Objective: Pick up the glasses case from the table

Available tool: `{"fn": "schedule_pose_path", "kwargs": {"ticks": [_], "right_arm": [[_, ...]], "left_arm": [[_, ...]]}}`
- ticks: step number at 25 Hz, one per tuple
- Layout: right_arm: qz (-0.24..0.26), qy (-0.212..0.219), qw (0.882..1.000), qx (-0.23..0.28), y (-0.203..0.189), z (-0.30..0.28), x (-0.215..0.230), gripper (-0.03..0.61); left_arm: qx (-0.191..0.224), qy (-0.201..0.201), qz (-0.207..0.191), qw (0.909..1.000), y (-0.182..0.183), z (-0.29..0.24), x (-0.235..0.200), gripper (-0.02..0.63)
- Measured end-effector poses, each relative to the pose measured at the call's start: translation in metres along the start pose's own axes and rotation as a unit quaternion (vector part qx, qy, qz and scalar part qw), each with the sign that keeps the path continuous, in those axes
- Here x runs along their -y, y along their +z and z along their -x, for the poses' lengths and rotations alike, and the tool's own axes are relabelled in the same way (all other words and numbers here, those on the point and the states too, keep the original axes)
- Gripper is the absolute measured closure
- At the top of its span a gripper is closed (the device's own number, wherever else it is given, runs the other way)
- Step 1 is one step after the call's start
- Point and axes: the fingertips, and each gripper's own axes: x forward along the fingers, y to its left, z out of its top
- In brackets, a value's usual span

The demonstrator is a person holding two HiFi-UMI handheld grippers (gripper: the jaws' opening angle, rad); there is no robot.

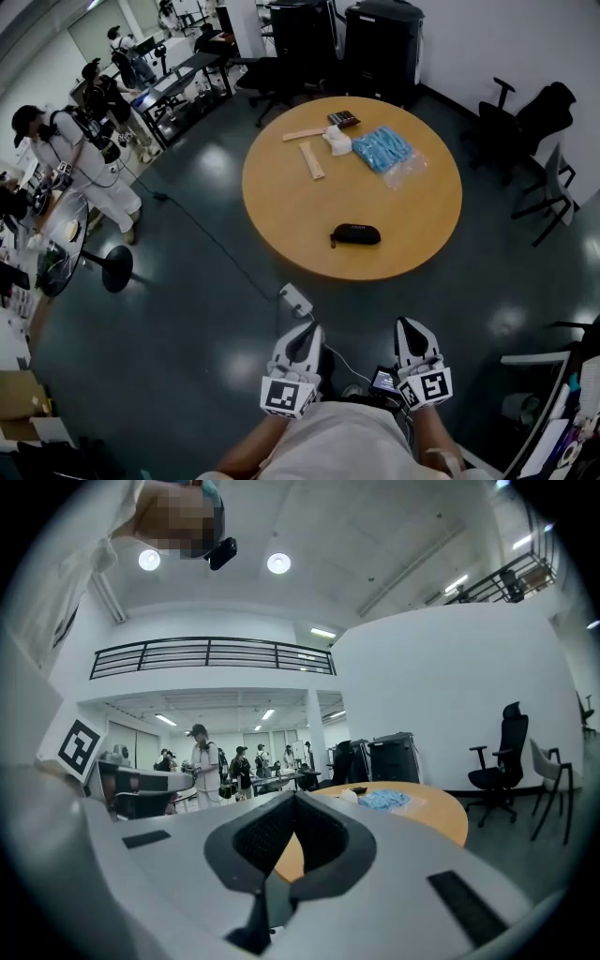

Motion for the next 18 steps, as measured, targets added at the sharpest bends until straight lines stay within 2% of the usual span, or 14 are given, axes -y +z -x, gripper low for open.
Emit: {"fn": "schedule_pose_path", "kwargs": {"ticks": [6,10,13,15,18], "right_arm": [[0.013,-0.019,1.000,-0.003,0.010,-0.086,0.025,0.565],[0.050,-0.010,0.998,-0.028,0.006,-0.132,0.032,0.565],[0.062,0.008,0.996,-0.064,-0.010,-0.161,0.040,0.565],[0.081,0.025,0.992,-0.098,-0.027,-0.179,0.046,0.565],[0.123,0.060,0.976,-0.167,-0.060,-0.210,0.058,0.565]], "left_arm": [[0.004,-0.051,-0.008,0.9987,0.021,-0.077,-0.049,0.607],[0.007,-0.063,0.014,0.9979,0.046,-0.109,-0.079,0.607],[0.001,-0.061,0.030,0.9977,0.048,-0.126,-0.094,0.607],[-0.007,-0.060,0.028,0.9978,0.041,-0.135,-0.100,0.607],[-0.005,-0.061,0.014,0.9980,0.036,-0.149,-0.103,0.607]]}}
